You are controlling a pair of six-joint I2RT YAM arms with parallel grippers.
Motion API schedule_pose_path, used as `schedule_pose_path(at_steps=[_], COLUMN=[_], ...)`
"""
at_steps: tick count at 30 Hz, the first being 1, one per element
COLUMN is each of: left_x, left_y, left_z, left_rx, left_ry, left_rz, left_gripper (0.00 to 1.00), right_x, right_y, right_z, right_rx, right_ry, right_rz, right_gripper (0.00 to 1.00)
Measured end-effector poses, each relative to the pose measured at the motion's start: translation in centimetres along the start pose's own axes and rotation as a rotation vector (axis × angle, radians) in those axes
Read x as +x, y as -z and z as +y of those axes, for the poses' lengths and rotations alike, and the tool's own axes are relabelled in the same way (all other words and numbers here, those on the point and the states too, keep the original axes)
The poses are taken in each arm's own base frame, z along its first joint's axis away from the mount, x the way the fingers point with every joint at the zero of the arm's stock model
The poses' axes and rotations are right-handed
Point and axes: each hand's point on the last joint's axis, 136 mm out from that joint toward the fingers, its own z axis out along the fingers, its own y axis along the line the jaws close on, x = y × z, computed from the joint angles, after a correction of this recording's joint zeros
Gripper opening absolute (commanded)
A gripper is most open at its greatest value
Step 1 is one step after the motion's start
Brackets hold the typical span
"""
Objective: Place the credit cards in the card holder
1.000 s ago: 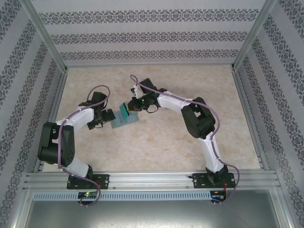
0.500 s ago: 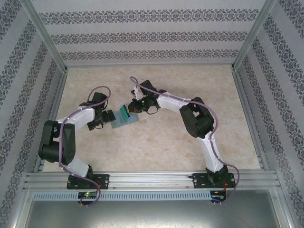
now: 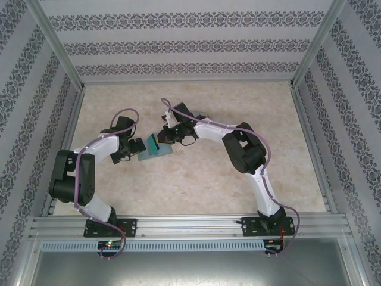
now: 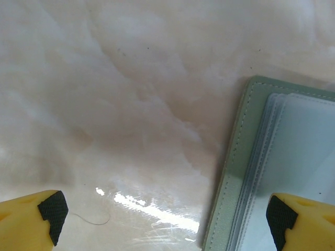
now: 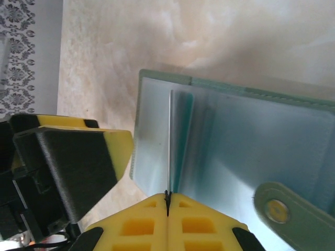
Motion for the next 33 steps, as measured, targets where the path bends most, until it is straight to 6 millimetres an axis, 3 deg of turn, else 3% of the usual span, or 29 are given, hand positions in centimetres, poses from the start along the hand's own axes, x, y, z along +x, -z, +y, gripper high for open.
schedule_pose_path(at_steps=[5, 15, 33], left_x=[0.6, 0.7, 0.6], left_y=[-0.4, -0.7, -0.9], left_z=[0.0, -0.3, -0.7], left_rx=[0.011, 0.021, 0.036], left_ry=[0.007, 0.007, 0.007], left_rz=[0.016, 0.026, 0.036], left_gripper=[0.85, 0.81, 0.77], right_x=[0.5, 1.9, 0.9], right_y=[-0.6, -1.5, -2.1], right_z=[0.0, -2.5, -2.0], right_rx=[-0.011, 0.0, -0.025], right_ry=[-0.023, -0.108, -0.139], right_rz=[0.002, -0.018, -0.07], right_gripper=[0.0, 0.0, 0.0])
